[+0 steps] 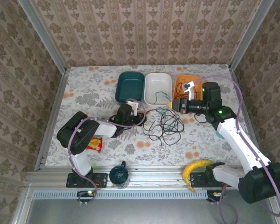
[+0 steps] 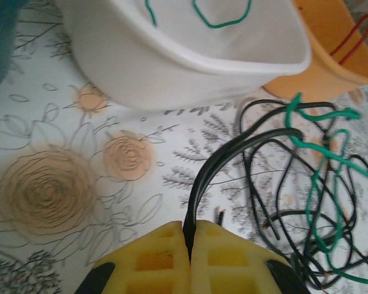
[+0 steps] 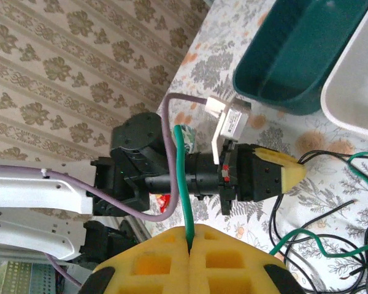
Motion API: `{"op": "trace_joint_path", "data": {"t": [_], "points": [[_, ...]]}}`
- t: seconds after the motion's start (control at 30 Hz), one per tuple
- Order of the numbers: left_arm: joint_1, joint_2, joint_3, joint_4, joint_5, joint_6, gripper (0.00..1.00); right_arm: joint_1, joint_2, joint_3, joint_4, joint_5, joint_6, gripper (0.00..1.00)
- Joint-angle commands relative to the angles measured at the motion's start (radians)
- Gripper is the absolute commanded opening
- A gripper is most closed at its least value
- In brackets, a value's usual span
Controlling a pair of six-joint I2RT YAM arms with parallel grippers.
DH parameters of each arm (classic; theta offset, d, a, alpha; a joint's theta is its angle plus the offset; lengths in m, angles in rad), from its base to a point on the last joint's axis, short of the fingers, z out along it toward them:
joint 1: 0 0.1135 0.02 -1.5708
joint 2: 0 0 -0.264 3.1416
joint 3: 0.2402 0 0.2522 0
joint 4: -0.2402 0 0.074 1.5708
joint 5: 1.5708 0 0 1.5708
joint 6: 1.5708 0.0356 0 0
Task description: Untangle the cables
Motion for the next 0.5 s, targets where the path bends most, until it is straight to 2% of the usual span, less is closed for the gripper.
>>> {"op": "trace_joint_path", "data": {"t": [0.0,0.23,0.47], "points": [[-0.016,-0.022,0.0,0.05,0.076,0.026,0.0,0.03,0.044,-0.018,0.048,0.014,-0.005,0.05],[-0.022,-0.011,0.018,0.04,0.108,0.03,0.0,0.077,0.133,0.01,0.031,0.04,-0.032,0.05],[-0.007,-0.008,0.005,0.055,0.053,0.004,0.0,0.1,0.14,0.05,-0.088,0.032,-0.082,0.05]]}}
